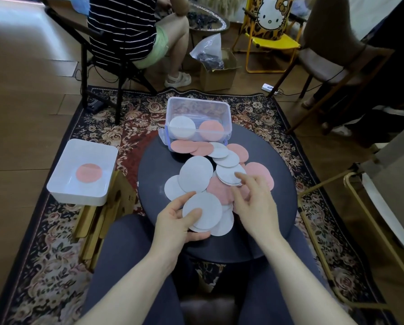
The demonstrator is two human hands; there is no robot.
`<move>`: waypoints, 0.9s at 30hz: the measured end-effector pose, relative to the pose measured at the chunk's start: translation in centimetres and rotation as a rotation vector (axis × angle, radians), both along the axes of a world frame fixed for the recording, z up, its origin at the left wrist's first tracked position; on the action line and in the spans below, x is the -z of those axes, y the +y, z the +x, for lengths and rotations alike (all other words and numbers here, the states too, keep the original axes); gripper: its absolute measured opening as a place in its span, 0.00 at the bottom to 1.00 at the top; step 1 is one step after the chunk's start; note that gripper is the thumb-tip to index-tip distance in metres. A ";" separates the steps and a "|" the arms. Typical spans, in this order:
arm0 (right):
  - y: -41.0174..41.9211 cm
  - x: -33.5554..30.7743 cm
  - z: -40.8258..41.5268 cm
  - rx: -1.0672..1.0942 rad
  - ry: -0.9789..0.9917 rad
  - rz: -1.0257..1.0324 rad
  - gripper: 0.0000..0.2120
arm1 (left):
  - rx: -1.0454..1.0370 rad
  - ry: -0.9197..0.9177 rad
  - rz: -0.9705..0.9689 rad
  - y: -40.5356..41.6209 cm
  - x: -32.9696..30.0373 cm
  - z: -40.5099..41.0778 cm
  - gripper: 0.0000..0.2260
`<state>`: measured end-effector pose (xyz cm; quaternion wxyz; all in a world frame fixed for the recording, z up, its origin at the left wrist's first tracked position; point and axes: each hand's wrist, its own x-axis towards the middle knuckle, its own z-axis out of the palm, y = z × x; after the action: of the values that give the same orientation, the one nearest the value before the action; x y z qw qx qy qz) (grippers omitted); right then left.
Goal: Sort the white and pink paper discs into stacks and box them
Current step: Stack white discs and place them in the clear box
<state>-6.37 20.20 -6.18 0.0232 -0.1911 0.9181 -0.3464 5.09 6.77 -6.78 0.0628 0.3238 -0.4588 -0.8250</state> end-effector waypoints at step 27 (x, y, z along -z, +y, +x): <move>2.6 0.3 0.4 -0.136 0.166 0.220 0.13 | -0.046 -0.012 0.001 0.0 0.4 -0.1 0.16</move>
<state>-5.94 22.81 -6.45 -0.0085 -0.2772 0.9343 -0.2242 4.95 6.77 -7.19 0.0790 0.3392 -0.4511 -0.8217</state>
